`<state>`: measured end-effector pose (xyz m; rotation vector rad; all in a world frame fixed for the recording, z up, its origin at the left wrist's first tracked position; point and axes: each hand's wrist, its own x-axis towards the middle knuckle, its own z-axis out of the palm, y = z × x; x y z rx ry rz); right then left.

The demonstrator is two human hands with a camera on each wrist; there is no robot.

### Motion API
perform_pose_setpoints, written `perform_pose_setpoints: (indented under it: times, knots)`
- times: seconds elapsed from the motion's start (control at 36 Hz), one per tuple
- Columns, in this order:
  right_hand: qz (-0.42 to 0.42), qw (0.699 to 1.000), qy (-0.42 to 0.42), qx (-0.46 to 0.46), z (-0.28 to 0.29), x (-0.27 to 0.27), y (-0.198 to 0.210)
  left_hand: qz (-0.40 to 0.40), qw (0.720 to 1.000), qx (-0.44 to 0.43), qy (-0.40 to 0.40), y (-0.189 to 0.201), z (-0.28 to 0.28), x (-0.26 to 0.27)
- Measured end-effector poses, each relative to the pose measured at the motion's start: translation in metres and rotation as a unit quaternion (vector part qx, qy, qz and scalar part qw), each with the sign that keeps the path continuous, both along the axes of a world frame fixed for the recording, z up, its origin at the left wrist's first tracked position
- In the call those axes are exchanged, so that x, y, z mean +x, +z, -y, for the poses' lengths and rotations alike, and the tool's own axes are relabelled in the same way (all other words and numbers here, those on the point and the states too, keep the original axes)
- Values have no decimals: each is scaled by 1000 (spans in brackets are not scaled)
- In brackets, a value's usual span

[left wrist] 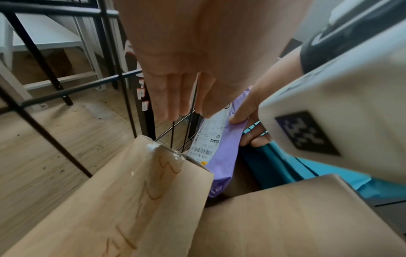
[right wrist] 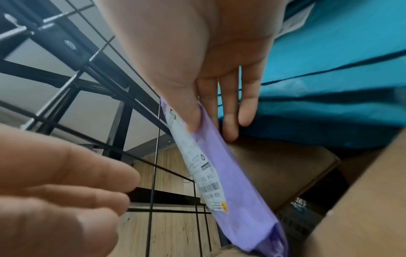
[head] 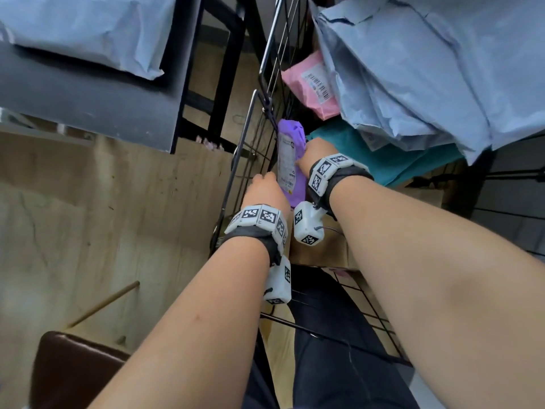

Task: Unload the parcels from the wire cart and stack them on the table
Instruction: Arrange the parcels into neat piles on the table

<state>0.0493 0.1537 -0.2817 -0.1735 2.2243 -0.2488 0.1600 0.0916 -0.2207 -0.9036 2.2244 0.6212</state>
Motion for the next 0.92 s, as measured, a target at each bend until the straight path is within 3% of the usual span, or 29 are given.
perform_pose_setpoints:
  times: [0.28, 0.58, 0.72, 0.92]
  knots:
    - [-32, 997, -52, -44, -17, 2, 67, -38, 999, -3, -29, 48, 3, -22]
    - [-134, 988, -21, -76, -50, 14, 191, -183, 980, -24, -70, 148, 8, -43]
    - [-179, 980, -31, -78, -56, 17, 238, -239, 961, -28, -135, 189, 6, -42]
    - [-275, 953, -66, -108, -47, 29, 285, -233, 956, -53, -173, 235, 15, -32]
